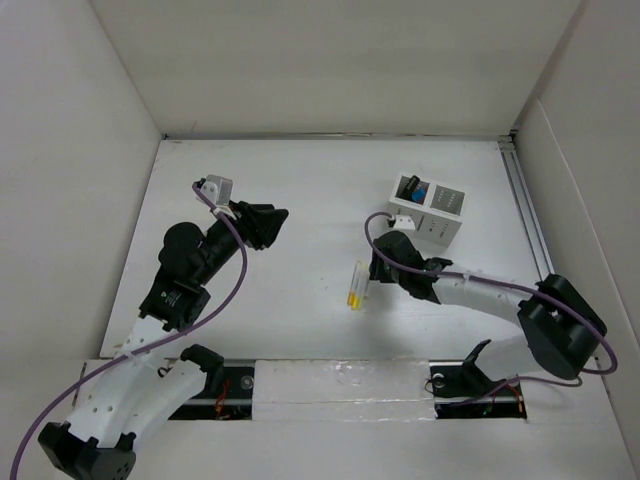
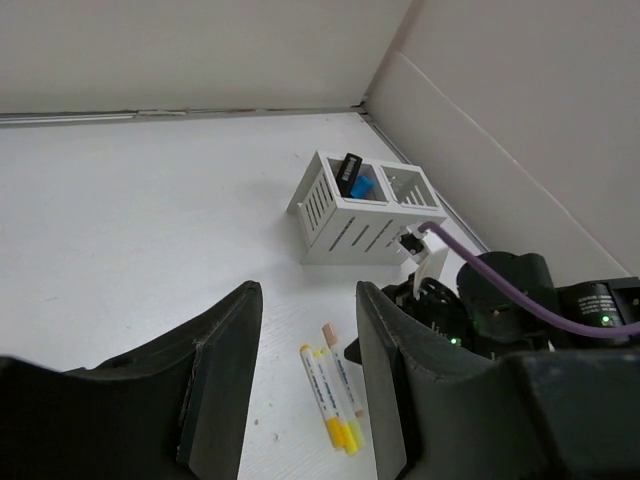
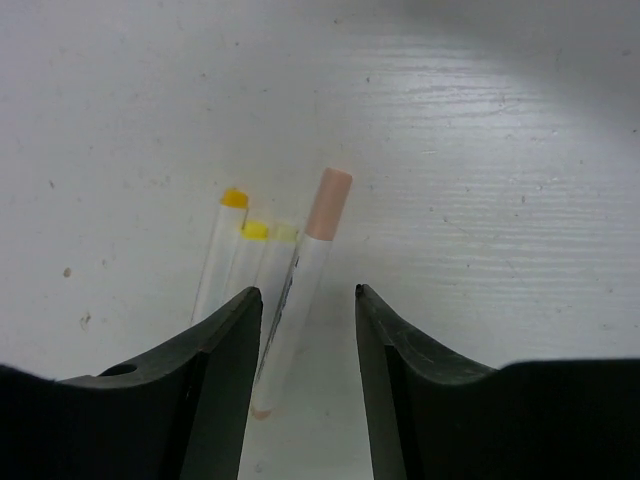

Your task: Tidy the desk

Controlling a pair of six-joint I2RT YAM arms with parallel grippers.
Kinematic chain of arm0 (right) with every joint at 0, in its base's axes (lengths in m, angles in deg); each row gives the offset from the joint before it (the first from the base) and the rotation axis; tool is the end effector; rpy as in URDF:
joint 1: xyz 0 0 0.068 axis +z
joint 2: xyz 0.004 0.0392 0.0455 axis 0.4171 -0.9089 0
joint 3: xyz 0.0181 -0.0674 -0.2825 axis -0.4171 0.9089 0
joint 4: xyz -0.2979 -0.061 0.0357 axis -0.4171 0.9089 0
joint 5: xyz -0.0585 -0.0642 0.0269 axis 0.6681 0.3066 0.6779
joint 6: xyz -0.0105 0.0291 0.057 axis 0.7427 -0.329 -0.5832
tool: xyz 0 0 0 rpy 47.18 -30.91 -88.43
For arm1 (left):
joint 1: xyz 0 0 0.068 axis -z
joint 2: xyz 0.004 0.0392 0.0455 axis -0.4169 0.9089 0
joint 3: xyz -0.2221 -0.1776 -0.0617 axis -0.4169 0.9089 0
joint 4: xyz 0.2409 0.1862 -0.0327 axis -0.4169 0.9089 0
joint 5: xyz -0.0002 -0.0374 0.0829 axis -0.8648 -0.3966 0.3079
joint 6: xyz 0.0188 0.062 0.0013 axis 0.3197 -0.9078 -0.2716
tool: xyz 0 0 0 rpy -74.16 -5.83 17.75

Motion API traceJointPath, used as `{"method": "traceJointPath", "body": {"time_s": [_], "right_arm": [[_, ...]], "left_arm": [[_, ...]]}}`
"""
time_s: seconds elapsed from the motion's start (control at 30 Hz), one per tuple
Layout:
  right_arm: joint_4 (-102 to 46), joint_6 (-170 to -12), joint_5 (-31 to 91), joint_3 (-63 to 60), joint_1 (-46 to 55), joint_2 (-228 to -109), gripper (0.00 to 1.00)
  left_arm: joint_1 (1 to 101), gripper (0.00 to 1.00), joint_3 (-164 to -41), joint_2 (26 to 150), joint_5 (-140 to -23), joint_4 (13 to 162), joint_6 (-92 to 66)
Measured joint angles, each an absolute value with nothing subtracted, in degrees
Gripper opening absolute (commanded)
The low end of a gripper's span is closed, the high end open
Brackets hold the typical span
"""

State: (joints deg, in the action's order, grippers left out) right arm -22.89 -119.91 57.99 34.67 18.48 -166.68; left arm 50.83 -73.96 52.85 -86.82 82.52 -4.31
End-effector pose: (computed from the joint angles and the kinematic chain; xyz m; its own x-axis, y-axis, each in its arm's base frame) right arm 0.2411 0.2016 0.1630 -0.6945 0.0985 -0.7127 -0.0701 0.9766 0.2033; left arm 0.1866 -0.1049 0.3954 -0.0654 -0.3459 -0.9360 0.6518 0.6954 -0.3025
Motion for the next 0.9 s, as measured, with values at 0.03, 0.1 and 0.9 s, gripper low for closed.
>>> {"method": "traceJointPath", "body": {"time_s": [0.03,0.1,0.9], "right_arm": [[-23.1,-120.2,58.0,34.5,18.5,-167.8,0.48],[-23.0,-120.7,58.2,33.8,18.5,-170.5,0.48],[-23.5,-124.3,64.9,28.1,18.4,-180.6,0.29]], "left_arm": [[50.8,0.39,-74.0,52.9,-86.9,82.5,-4.3],[50.8,0.39,-74.0,52.9,-86.9,82.5,-4.3],[50.8,0.39,-74.0,53.0,-87.0,82.5,-4.3]]}}
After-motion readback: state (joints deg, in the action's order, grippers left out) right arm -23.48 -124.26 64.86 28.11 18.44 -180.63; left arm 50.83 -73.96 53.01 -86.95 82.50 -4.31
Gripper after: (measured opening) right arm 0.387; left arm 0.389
